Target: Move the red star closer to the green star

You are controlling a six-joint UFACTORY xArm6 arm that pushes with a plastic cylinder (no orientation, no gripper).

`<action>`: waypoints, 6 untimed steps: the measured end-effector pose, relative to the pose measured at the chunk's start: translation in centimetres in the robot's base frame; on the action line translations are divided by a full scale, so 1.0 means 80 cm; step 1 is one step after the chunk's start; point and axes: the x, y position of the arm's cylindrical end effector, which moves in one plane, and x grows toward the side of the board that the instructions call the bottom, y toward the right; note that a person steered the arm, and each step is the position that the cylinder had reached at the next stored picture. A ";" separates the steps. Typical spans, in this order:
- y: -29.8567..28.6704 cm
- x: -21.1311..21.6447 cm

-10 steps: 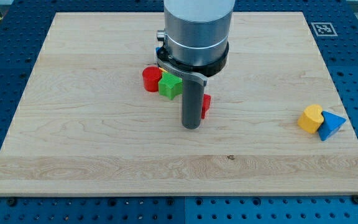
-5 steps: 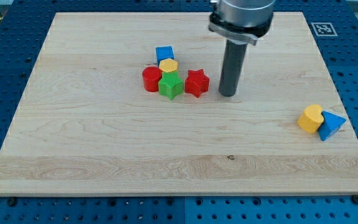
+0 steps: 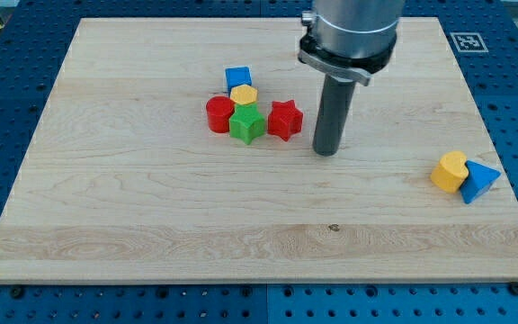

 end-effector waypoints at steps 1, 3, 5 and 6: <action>-0.014 -0.012; -0.020 -0.056; -0.027 -0.060; -0.016 -0.060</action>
